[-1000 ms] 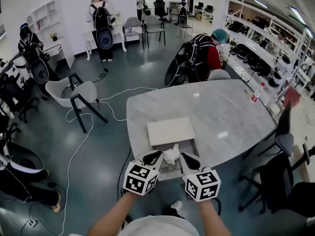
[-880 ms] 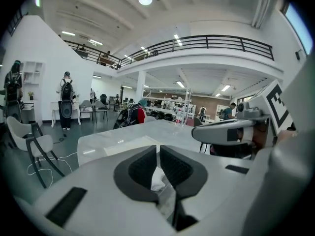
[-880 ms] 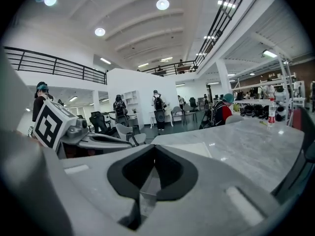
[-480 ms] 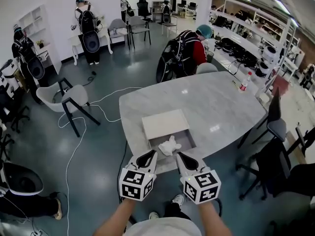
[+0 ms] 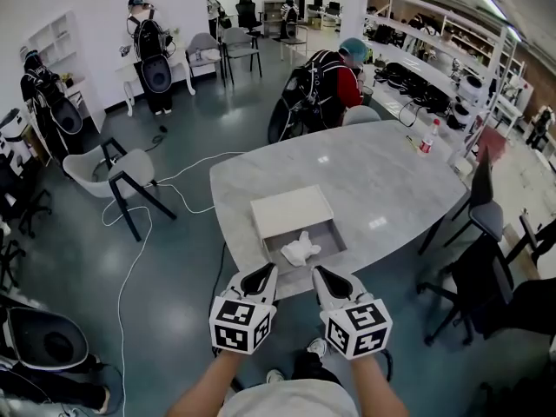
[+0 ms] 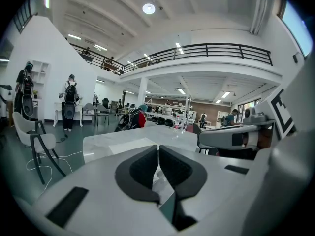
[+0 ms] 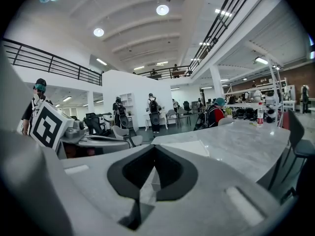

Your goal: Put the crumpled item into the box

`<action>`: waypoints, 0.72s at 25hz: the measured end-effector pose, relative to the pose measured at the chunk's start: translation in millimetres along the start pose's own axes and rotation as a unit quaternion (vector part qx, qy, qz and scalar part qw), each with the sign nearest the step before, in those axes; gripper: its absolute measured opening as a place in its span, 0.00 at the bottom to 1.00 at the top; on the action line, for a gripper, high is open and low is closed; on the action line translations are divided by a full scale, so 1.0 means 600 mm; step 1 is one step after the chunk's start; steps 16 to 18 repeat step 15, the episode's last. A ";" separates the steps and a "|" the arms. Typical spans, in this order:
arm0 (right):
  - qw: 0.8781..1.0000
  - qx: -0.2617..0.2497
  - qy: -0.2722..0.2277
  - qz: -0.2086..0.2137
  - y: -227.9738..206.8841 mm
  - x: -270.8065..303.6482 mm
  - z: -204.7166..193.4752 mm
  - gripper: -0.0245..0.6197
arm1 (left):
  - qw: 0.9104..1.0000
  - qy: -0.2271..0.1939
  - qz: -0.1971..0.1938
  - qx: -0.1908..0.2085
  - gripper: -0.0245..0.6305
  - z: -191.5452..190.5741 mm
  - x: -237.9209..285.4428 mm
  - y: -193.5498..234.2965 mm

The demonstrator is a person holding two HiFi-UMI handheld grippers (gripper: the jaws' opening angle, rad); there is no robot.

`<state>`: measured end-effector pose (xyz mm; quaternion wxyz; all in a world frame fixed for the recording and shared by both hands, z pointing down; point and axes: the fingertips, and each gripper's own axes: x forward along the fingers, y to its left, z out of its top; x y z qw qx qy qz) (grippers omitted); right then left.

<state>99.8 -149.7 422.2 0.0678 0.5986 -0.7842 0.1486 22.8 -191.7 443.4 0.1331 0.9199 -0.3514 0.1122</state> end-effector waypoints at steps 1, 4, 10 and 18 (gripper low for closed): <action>1.000 -0.001 0.000 -0.001 0.002 0.000 0.000 0.05 | 1.000 0.000 -0.001 0.001 0.06 0.000 -0.001 0.000; 1.000 -0.003 0.000 -0.001 0.006 0.002 0.000 0.05 | 1.000 0.002 -0.002 0.002 0.06 -0.001 -0.003 0.001; 1.000 -0.005 0.002 -0.001 0.004 -0.001 0.002 0.05 | 1.000 0.003 -0.004 0.001 0.06 0.000 -0.002 -0.005; 1.000 -0.005 0.004 0.001 0.001 -0.002 0.000 0.05 | 1.000 0.007 -0.006 0.004 0.06 -0.003 0.003 -0.012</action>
